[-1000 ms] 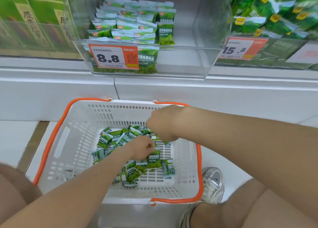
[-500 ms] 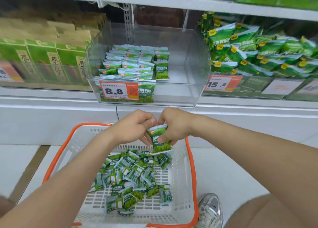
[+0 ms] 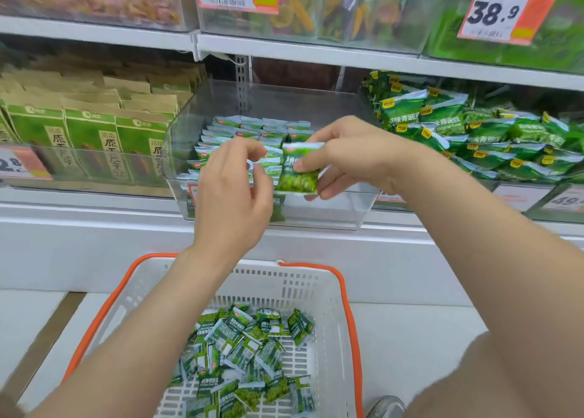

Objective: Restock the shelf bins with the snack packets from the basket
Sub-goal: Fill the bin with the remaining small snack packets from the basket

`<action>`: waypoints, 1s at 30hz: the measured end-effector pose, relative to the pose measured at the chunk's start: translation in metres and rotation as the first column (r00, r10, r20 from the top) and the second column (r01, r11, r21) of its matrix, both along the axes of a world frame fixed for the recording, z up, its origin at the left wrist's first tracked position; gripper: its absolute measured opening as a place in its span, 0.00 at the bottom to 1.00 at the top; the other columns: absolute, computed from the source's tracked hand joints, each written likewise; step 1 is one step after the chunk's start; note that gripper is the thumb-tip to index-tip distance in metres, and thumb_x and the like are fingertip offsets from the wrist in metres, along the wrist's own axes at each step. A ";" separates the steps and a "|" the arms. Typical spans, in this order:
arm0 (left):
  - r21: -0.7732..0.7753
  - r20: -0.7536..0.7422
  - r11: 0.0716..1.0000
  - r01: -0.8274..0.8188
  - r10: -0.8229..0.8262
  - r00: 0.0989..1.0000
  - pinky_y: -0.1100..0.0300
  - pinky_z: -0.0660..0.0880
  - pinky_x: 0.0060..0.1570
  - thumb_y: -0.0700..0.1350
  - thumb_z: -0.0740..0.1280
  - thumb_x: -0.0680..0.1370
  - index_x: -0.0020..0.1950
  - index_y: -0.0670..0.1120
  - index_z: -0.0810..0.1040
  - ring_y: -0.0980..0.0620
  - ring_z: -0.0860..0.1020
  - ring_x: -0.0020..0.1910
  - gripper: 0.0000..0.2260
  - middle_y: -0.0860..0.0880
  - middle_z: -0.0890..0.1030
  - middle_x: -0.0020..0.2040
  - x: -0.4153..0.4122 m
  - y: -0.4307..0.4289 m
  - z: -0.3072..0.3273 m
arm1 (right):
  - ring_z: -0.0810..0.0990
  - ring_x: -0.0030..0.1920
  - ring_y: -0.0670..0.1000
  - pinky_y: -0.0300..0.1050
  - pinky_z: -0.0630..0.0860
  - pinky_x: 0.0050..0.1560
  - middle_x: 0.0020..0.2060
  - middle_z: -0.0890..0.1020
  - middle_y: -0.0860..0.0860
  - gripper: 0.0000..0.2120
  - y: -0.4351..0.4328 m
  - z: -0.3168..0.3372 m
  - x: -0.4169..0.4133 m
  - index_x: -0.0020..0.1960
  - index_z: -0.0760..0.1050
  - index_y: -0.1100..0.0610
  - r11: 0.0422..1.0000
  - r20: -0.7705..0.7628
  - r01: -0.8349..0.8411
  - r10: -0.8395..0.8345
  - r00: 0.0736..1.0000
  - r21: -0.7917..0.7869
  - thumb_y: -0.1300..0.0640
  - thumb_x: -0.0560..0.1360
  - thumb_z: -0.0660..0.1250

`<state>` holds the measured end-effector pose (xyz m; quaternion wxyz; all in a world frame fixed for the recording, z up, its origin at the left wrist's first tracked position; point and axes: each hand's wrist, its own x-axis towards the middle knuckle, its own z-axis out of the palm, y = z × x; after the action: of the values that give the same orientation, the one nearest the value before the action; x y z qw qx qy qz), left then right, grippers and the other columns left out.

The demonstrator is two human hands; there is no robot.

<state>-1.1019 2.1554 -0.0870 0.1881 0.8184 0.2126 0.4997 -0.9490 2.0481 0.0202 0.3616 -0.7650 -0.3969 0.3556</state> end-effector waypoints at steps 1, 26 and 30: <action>0.021 -0.074 1.000 -0.007 0.009 0.997 0.45 0.76 0.51 0.41 0.63 0.80 0.58 0.44 0.76 0.46 0.76 0.53 0.08 0.49 0.79 0.54 0.001 0.008 -0.003 | 0.88 0.39 0.57 0.52 0.86 0.44 0.46 0.87 0.61 0.20 0.008 -0.004 0.008 0.65 0.77 0.67 0.997 0.003 0.068 -0.068 0.998 0.039 0.61 0.76 0.75; -0.039 -0.818 0.996 0.083 -0.080 0.570 0.35 0.56 0.74 0.65 0.45 0.72 0.74 0.58 0.72 0.48 0.62 0.78 0.34 0.55 0.71 0.77 0.025 0.071 0.022 | 0.74 0.38 0.52 0.44 0.70 0.40 0.38 0.74 0.55 0.13 0.130 -0.089 0.094 0.43 0.74 0.57 0.904 0.125 0.328 -0.305 0.944 -0.273 0.62 0.71 0.79; -0.029 -0.818 0.997 0.078 -0.069 0.571 0.36 0.57 0.74 0.65 0.46 0.72 0.74 0.59 0.72 0.48 0.64 0.76 0.34 0.54 0.73 0.76 0.025 0.072 0.022 | 0.80 0.40 0.52 0.46 0.75 0.44 0.41 0.81 0.55 0.17 0.131 -0.093 0.094 0.50 0.78 0.59 0.911 0.096 0.314 -0.299 0.949 -0.266 0.61 0.68 0.83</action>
<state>-1.0769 2.2274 -0.0654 0.0851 0.9656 0.2387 0.0587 -0.8550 2.1795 -0.0727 0.2913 -0.8700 -0.2275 0.3263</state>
